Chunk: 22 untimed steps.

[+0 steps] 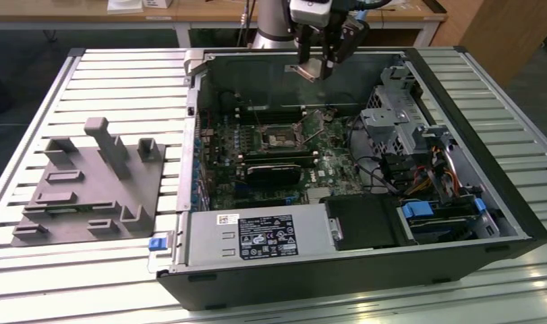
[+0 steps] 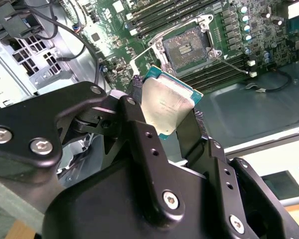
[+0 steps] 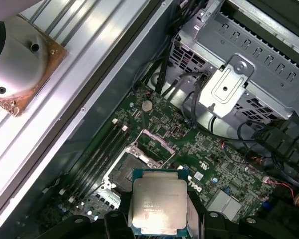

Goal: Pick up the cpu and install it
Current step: 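Place the cpu into insertion slot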

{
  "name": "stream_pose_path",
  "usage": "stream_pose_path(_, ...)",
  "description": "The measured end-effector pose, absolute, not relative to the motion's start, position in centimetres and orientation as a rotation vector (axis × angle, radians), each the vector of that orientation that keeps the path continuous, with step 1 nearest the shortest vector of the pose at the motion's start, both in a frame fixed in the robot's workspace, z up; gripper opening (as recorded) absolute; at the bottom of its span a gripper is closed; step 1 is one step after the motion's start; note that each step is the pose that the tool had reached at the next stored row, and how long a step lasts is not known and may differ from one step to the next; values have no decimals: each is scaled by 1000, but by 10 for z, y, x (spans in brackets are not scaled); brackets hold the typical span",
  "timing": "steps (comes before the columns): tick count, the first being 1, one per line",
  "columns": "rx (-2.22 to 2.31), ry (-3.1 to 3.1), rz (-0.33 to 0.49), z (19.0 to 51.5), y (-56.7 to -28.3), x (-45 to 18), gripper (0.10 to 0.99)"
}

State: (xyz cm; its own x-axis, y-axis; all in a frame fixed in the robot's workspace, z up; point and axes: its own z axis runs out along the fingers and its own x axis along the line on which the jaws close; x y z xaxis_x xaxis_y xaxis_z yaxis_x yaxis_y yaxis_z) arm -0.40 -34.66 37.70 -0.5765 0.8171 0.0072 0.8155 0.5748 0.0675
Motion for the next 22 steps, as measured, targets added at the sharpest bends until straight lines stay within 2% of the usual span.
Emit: stream_pose_path(22, 1434, 2766, 99, 369, -347, -4, 525)
